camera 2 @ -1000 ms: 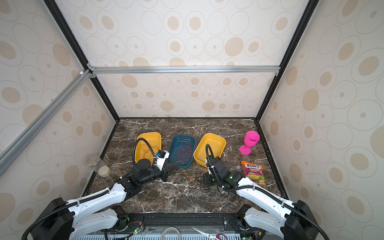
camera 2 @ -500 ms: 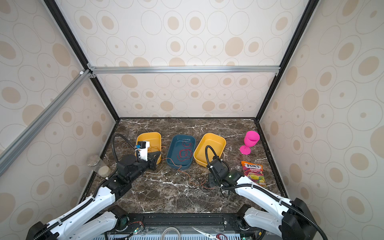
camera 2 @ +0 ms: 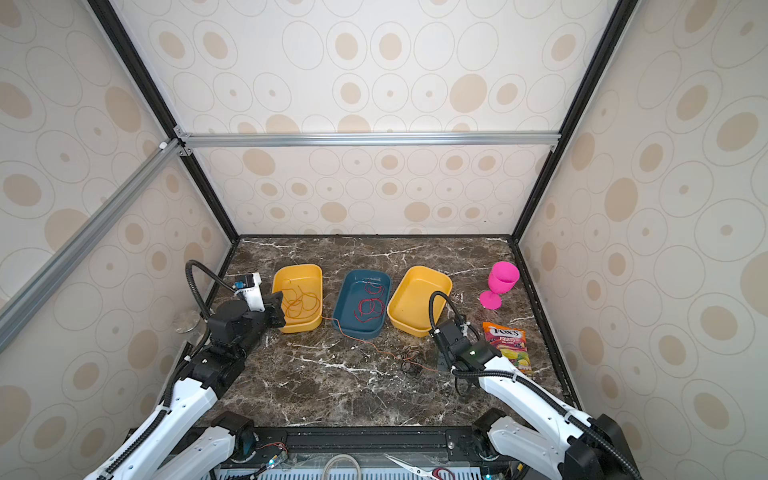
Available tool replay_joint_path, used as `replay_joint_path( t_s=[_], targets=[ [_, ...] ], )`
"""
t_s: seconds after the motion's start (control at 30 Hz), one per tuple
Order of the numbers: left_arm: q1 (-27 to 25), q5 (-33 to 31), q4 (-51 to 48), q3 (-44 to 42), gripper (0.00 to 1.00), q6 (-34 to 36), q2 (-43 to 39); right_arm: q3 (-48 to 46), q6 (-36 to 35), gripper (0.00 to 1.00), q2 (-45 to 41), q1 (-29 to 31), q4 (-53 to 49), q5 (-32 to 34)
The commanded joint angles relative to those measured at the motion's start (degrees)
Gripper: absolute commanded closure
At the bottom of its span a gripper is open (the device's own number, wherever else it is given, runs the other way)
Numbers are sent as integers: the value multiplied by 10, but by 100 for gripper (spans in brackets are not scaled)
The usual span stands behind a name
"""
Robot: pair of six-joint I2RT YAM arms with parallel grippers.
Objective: Untangle the cables
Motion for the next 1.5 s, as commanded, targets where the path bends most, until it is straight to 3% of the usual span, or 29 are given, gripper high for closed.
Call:
replay_joint_path(
  t_s=[0.0,0.3,0.4,0.5,0.63,0.8,0.97,1.07,1.27,1.47],
  targets=[
    [21,-27,-42,26,100,-3,-11,-12,15,93,-16,-21,-30,26],
    [30,113,-19,10,100,-8,13,-8,-36,89,18,-23,38,-129],
    [30,108,-35,5,100,-9,-3,-9,-40,87,25,-23,45,-141],
    [30,97,-60,10,100,-5,-19,-5,-51,70,25,-23,45,-158],
    [30,91,-78,12,100,-10,-24,18,-62,63,28,-18,25,-159],
    [30,99,-79,-5,100,-29,-27,59,-77,57,30,30,-4,-117],
    [30,91,-90,0,100,-28,-35,79,-101,46,34,71,27,-158],
    [30,92,-92,2,100,-30,-31,76,-102,44,47,73,69,-210],
    [30,107,-99,-15,100,-48,-37,66,-90,44,95,90,136,-243],
    [31,105,-126,-41,98,-96,-41,83,-90,43,160,138,157,-217]
  ],
)
